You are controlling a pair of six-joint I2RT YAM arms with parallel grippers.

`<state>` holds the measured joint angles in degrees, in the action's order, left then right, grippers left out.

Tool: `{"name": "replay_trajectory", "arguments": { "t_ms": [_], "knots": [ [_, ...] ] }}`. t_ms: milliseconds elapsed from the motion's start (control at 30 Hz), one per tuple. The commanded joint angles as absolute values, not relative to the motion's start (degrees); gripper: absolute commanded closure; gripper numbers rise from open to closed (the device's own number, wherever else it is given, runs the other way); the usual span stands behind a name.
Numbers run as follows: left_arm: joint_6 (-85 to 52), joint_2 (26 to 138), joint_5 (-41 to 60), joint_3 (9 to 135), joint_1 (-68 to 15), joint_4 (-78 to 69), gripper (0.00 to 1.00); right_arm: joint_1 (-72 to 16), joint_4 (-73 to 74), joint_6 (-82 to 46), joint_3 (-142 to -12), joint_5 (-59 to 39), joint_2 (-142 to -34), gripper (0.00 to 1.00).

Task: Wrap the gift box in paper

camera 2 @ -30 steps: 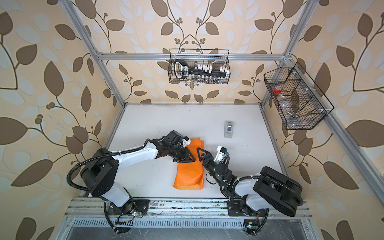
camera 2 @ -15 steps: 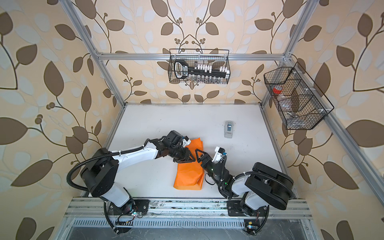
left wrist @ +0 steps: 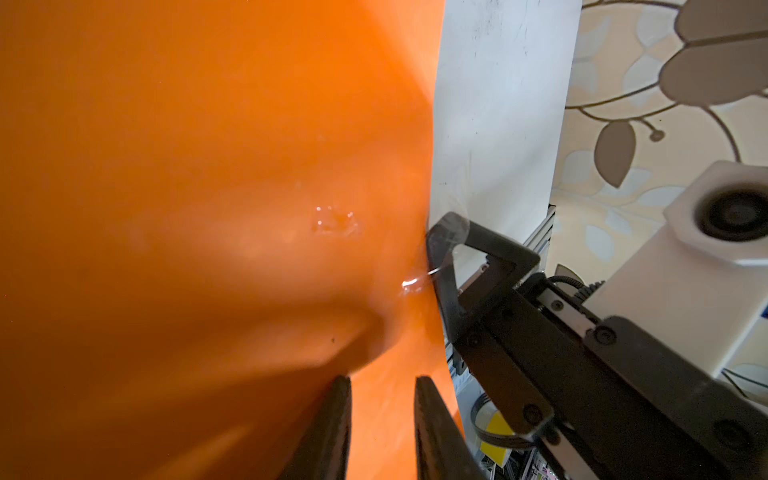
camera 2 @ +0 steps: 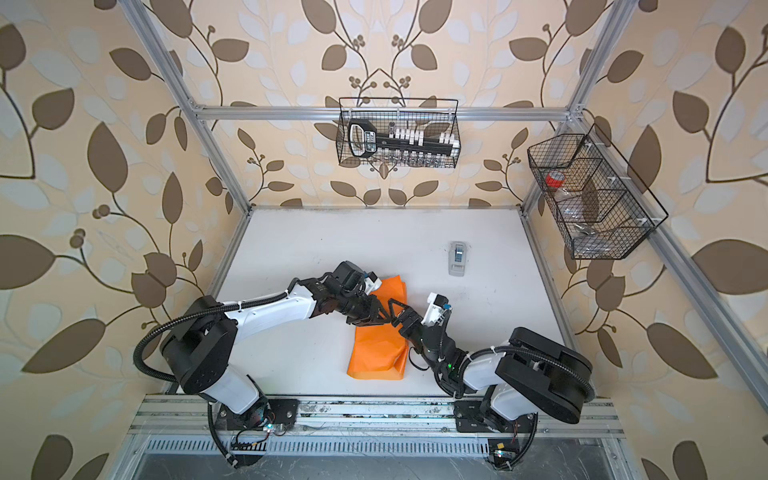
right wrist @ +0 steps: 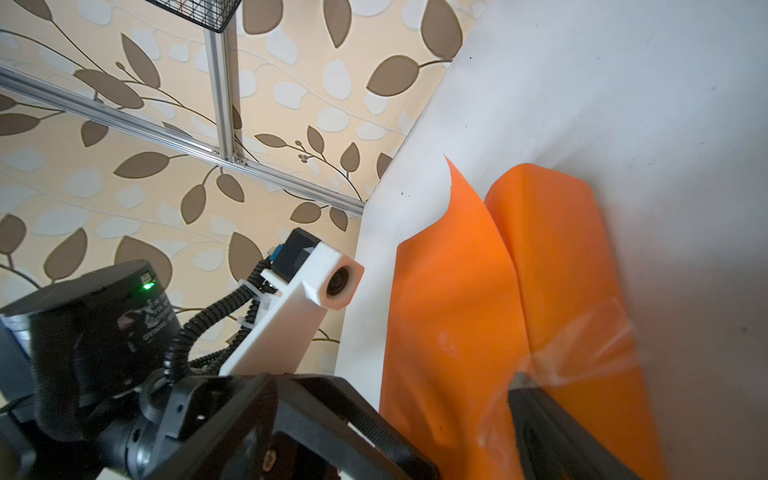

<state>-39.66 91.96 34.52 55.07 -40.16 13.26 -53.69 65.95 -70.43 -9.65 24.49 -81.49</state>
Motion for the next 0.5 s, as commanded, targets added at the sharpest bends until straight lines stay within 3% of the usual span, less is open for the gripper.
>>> {"name": "replay_trajectory", "arguments": {
  "t_ms": [0,467],
  "knots": [
    [-40.2,93.0,31.2,52.6,-40.3,18.7,0.7,-54.3,58.9,-69.8,-10.2,25.5,-80.5,0.11],
    [-40.3,92.6,31.0,52.3,-40.4,18.7,0.71,-54.2,63.4,-69.8,-9.3,24.4,-83.0,0.08]
  ]
}}
